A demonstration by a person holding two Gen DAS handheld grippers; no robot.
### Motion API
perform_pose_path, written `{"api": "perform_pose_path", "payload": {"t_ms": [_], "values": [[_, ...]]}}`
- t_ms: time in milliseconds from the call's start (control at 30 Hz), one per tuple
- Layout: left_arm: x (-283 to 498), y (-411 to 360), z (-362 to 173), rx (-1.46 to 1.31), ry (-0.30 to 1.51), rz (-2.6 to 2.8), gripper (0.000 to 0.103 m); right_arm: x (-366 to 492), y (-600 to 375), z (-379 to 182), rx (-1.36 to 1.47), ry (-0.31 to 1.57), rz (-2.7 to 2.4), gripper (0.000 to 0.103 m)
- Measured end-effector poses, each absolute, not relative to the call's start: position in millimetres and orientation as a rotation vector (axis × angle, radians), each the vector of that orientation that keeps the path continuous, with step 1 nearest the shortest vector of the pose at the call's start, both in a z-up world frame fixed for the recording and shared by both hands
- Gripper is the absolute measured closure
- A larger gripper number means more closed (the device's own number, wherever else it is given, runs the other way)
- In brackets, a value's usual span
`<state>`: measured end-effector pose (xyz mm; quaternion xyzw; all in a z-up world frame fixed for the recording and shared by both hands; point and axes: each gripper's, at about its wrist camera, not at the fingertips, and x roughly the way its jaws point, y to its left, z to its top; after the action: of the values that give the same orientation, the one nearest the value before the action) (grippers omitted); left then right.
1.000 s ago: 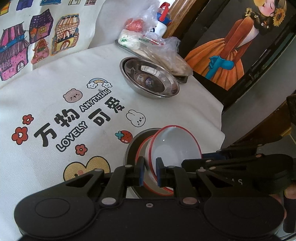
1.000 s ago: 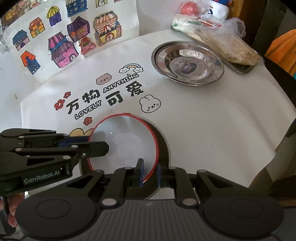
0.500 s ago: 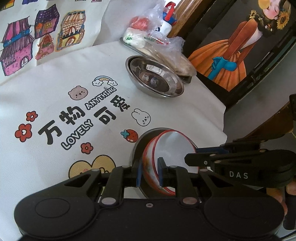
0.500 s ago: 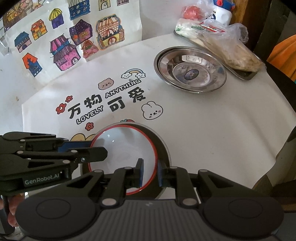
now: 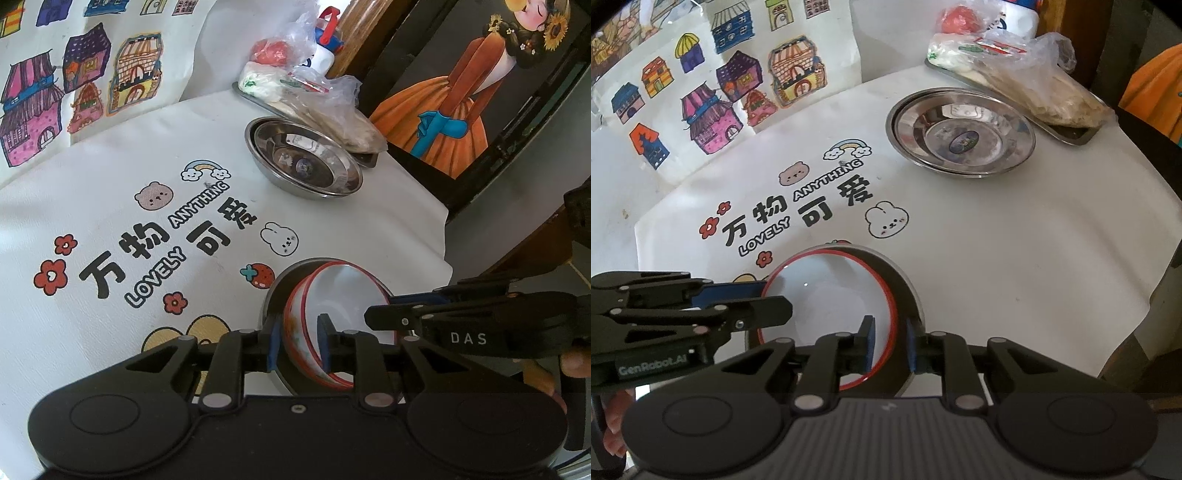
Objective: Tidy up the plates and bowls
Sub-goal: 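Lower the second white bowl into the first and open both grippers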
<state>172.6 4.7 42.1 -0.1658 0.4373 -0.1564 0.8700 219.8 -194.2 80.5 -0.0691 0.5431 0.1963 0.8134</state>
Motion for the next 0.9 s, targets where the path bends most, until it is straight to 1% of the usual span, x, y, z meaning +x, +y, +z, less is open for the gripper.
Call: {"api": "perform_pose_path", "payload": {"t_ms": [67,167,233,300,333,633,733,767,833,900], "values": [[171,3,43,-0.342,0.914,-0.326,0.076,220,-196,79,-0.133,1.163,0.421,0.083],[170,1,48,-0.325,0.899,-0.325,0.071,220,-197,78,-0.121,1.163,0.424,0.083],[168,0,51,-0.315,0.891,-0.322,0.067,220,-198,79,-0.112,1.161,0.427,0.080],[166,2,54,-0.302,0.871,-0.299,0.051,220,-200,80,-0.100,1.153,0.434,0.076],[165,4,55,-0.300,0.859,-0.290,0.049,220,-201,81,-0.092,1.151,0.436,0.075],[167,13,52,-0.324,0.864,-0.267,0.048,216,-207,86,-0.053,1.131,0.448,0.067],[166,16,51,-0.338,0.856,-0.259,0.048,213,-209,90,-0.054,1.115,0.454,0.056],[165,17,51,-0.341,0.847,-0.256,0.047,211,-210,91,-0.057,1.107,0.454,0.053],[163,18,51,-0.345,0.833,-0.251,0.042,209,-212,92,-0.053,1.095,0.451,0.051],[161,18,51,-0.346,0.822,-0.248,0.035,207,-216,94,-0.029,1.089,0.453,0.046]]}}
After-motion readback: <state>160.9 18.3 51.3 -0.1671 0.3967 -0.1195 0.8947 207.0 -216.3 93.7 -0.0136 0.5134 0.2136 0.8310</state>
